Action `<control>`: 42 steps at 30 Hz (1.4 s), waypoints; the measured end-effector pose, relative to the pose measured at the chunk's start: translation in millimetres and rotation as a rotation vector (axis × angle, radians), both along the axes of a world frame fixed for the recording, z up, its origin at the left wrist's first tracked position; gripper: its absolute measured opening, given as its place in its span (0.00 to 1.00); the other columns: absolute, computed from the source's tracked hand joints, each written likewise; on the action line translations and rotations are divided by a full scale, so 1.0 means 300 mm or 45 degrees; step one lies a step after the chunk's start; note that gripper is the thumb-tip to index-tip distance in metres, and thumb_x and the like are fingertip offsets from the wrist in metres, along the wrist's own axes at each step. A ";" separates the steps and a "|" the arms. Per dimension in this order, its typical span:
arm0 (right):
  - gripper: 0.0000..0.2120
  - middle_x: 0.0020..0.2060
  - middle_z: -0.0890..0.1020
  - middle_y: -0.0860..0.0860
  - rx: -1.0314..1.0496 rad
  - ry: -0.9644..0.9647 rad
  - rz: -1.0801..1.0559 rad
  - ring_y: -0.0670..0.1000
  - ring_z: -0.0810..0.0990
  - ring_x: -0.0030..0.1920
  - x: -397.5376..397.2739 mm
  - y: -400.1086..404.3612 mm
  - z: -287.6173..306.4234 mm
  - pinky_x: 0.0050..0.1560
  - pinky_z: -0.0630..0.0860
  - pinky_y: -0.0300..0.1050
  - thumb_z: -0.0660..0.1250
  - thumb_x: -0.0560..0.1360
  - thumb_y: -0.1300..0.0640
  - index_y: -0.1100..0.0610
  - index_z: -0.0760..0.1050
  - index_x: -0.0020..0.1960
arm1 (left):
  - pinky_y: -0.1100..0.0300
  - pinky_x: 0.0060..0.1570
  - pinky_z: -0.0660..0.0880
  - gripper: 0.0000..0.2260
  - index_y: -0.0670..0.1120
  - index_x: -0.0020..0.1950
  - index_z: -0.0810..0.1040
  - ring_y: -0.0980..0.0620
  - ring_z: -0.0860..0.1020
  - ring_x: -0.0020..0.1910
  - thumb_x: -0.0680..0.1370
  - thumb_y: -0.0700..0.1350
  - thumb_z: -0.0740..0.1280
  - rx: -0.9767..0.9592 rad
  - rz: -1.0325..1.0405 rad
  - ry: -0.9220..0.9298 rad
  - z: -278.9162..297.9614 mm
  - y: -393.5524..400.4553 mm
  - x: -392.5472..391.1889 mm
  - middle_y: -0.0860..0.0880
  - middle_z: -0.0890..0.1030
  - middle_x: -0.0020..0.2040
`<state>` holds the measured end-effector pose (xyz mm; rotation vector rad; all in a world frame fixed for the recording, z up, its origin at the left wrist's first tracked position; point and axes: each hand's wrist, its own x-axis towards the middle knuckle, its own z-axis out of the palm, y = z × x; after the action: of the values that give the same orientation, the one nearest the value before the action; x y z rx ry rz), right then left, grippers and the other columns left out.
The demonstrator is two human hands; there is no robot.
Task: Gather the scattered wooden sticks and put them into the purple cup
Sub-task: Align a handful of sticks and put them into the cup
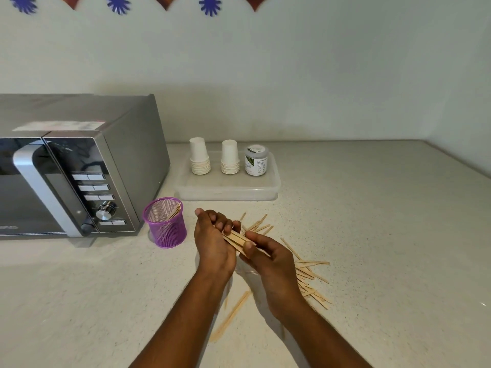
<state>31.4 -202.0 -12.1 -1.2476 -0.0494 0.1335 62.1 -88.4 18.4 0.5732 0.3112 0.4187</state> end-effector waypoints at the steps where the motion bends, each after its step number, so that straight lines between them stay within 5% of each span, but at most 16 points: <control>1: 0.13 0.52 0.88 0.45 -0.136 -0.086 -0.013 0.46 0.86 0.55 0.000 -0.005 -0.003 0.52 0.82 0.38 0.75 0.75 0.62 0.50 0.84 0.58 | 0.58 0.33 0.74 0.21 0.47 0.38 0.68 0.53 0.64 0.25 0.85 0.58 0.55 -0.022 -0.003 0.002 -0.003 0.005 -0.001 0.51 0.63 0.28; 12: 0.13 0.46 0.88 0.44 -0.458 -0.537 -0.220 0.46 0.87 0.50 0.031 -0.016 -0.051 0.52 0.84 0.45 0.76 0.73 0.66 0.53 0.87 0.54 | 0.57 0.36 0.77 0.21 0.47 0.38 0.72 0.53 0.71 0.25 0.85 0.58 0.57 -0.272 -0.087 0.088 -0.029 0.024 -0.025 0.51 0.69 0.28; 18: 0.17 0.51 0.88 0.45 -0.385 -0.376 0.019 0.48 0.86 0.52 0.033 -0.005 -0.065 0.56 0.84 0.51 0.77 0.72 0.64 0.46 0.86 0.56 | 0.61 0.30 0.71 0.21 0.47 0.36 0.69 0.54 0.63 0.22 0.85 0.58 0.55 -0.345 -0.010 0.169 -0.036 0.063 -0.027 0.52 0.63 0.26; 22: 0.16 0.52 0.88 0.44 -0.446 -0.547 -0.068 0.48 0.86 0.54 0.023 0.002 -0.074 0.56 0.84 0.50 0.76 0.73 0.65 0.52 0.86 0.57 | 0.60 0.31 0.70 0.22 0.47 0.35 0.68 0.54 0.63 0.22 0.85 0.57 0.55 -0.448 -0.044 0.166 -0.038 0.085 -0.033 0.52 0.63 0.25; 28: 0.10 0.45 0.89 0.47 -0.421 -0.473 -0.147 0.48 0.87 0.49 0.050 0.026 -0.044 0.55 0.84 0.50 0.75 0.73 0.67 0.55 0.87 0.51 | 0.53 0.40 0.79 0.20 0.46 0.38 0.71 0.50 0.77 0.27 0.86 0.55 0.56 -0.411 -0.136 0.142 -0.068 0.107 -0.054 0.48 0.74 0.29; 32: 0.10 0.43 0.89 0.45 -0.422 -0.377 -0.116 0.46 0.88 0.47 0.080 0.038 -0.018 0.53 0.85 0.45 0.77 0.72 0.65 0.53 0.87 0.50 | 0.47 0.51 0.81 0.20 0.42 0.55 0.78 0.43 0.86 0.50 0.84 0.57 0.57 0.004 -0.208 0.203 -0.112 0.171 -0.074 0.42 0.86 0.47; 34: 0.10 0.44 0.89 0.47 -0.388 -0.345 -0.104 0.48 0.88 0.47 0.095 0.048 0.001 0.52 0.85 0.44 0.77 0.72 0.64 0.54 0.87 0.51 | 0.45 0.59 0.79 0.19 0.45 0.61 0.78 0.46 0.85 0.54 0.84 0.57 0.57 0.362 -0.146 0.301 -0.145 0.204 -0.090 0.45 0.87 0.52; 38: 0.09 0.44 0.89 0.48 -0.376 -0.383 -0.138 0.48 0.88 0.47 0.135 0.084 0.064 0.51 0.84 0.40 0.77 0.72 0.64 0.56 0.87 0.52 | 0.43 0.64 0.77 0.10 0.52 0.55 0.79 0.55 0.79 0.57 0.84 0.53 0.59 1.264 0.075 0.402 -0.228 0.273 -0.134 0.54 0.83 0.55; 42: 0.09 0.46 0.89 0.45 -0.623 -0.633 -0.178 0.42 0.87 0.47 0.187 0.186 0.147 0.53 0.82 0.38 0.78 0.73 0.61 0.54 0.88 0.52 | 0.51 0.65 0.77 0.18 0.55 0.62 0.76 0.59 0.76 0.61 0.79 0.62 0.57 2.043 -0.023 0.417 -0.290 0.348 -0.175 0.57 0.78 0.63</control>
<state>87.4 -146.2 31.9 -1.7440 -0.3771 -0.3067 9.6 16.1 -68.6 2.2256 0.2278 0.5021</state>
